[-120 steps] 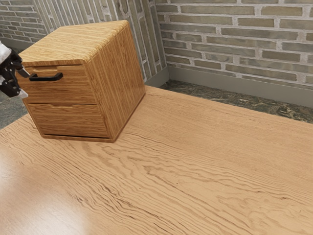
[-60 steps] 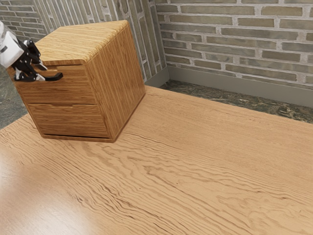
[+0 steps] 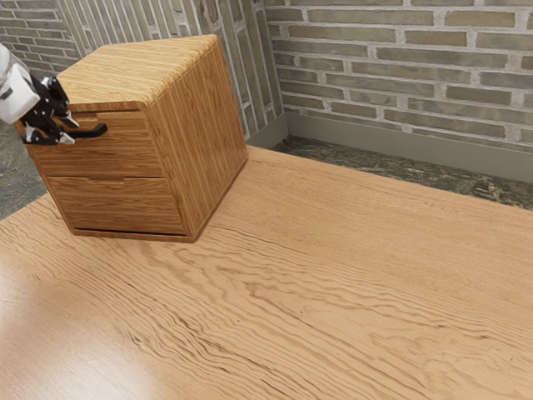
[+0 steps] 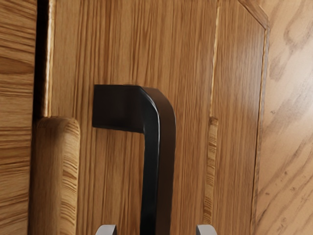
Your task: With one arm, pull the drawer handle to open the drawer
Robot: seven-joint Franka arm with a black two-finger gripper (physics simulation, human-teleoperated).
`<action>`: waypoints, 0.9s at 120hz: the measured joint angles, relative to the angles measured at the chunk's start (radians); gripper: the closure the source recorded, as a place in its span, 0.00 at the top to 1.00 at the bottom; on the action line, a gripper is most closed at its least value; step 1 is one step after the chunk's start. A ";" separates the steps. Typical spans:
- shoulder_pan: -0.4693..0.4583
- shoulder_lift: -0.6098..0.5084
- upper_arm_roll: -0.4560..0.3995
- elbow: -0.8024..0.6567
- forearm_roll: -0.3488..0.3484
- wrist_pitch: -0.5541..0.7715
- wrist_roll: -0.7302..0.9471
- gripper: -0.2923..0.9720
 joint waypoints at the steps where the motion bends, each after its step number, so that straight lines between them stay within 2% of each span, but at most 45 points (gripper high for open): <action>1: 0.000 0.000 0.000 0.000 0.000 0.000 0.001 0.33; 38: 0.003 0.000 0.003 -0.009 -0.017 -0.002 0.025 0.19; 52: 0.004 -0.040 0.004 -0.057 -0.018 -0.013 0.033 0.17; 75: 0.021 -0.184 0.000 -0.191 -0.016 -0.029 0.043 0.16; 108: 0.009 -0.215 0.004 -0.231 -0.011 -0.052 0.054 0.16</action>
